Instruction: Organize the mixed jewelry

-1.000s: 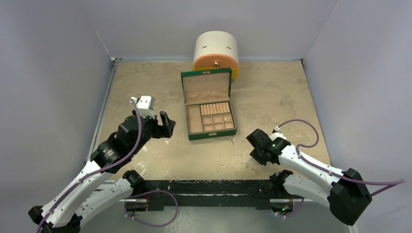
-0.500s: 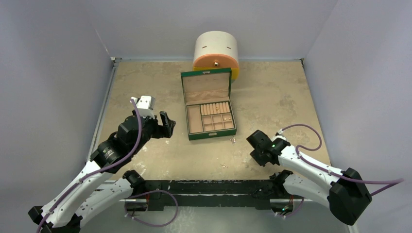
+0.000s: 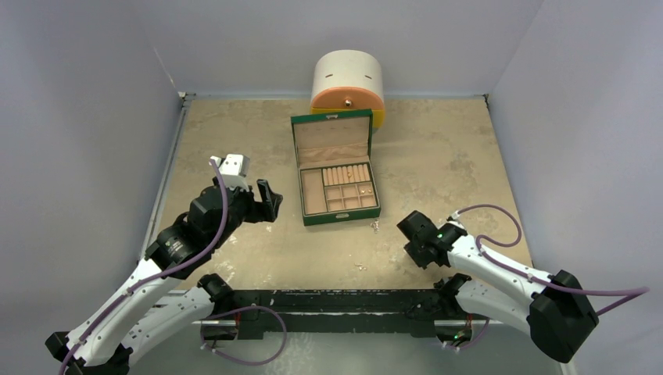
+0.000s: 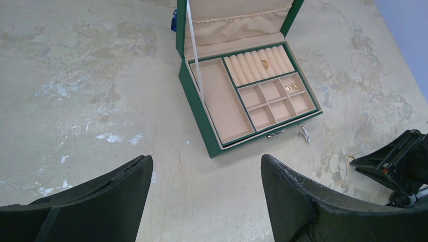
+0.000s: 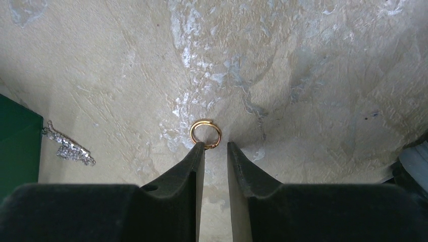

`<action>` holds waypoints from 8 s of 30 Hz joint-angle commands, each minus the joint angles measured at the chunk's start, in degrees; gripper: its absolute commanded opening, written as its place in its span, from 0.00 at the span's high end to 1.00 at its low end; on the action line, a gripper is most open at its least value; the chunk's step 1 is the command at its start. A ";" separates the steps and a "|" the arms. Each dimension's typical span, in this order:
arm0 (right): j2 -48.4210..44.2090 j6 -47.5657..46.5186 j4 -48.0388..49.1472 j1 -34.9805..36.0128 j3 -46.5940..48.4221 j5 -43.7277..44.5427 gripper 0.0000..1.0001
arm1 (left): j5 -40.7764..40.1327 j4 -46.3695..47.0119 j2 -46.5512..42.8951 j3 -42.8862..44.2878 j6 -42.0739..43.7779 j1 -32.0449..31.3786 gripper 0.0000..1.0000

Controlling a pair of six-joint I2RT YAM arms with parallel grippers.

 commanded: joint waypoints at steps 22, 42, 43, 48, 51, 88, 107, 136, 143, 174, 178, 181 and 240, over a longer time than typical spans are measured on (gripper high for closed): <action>-3.83 5.35 -4.13 -0.26 0.73 4.17 0.75 | 0.53 2.51 -1.12 0.15 1.25 0.50 0.22; 1.52 6.16 -2.83 -0.25 1.40 4.53 0.75 | 0.51 2.51 -0.80 0.13 1.26 0.53 0.21; 1.78 5.90 -2.80 -0.26 1.40 4.54 0.75 | 0.53 2.51 -0.81 0.16 1.25 0.56 0.22; 4.51 3.82 -2.79 -0.26 2.52 4.07 0.82 | 0.46 2.51 -0.68 0.27 1.29 0.59 0.22; 7.14 2.23 -2.93 -0.26 3.96 4.11 0.84 | 0.44 2.47 -0.65 0.24 1.38 0.78 0.21; 21.04 -57.28 23.27 14.32 12.20 -1.11 1.00 | 0.44 2.28 -1.11 0.24 1.47 1.29 0.21; 11.91 -56.13 21.93 15.47 13.59 1.44 0.69 | 0.61 2.42 -0.77 0.18 1.43 1.47 0.21; 23.01 -44.65 24.16 15.42 12.40 0.31 0.85 | 0.85 2.45 -0.76 0.22 1.60 1.73 0.21; 23.12 -44.56 24.49 15.70 11.72 -0.26 0.86 | 0.91 2.42 -0.77 0.22 1.59 1.73 0.21; 24.38 -42.09 21.69 20.39 14.82 2.84 1.00 | 3.35 2.87 -0.55 -0.18 -0.31 1.76 0.21; 21.87 -42.83 21.49 21.03 15.00 2.91 1.00 | 6.11 3.46 -0.25 -0.33 -2.62 1.80 0.21; 20.00 -43.59 21.07 21.71 15.60 2.95 1.00 | 9.50 4.92 -0.31 -1.05 -5.58 1.74 0.21; 13.99 -46.72 31.57 30.47 30.58 1.09 1.00 | 36.10 43.14 4.97 -25.84 -40.34 1.71 0.76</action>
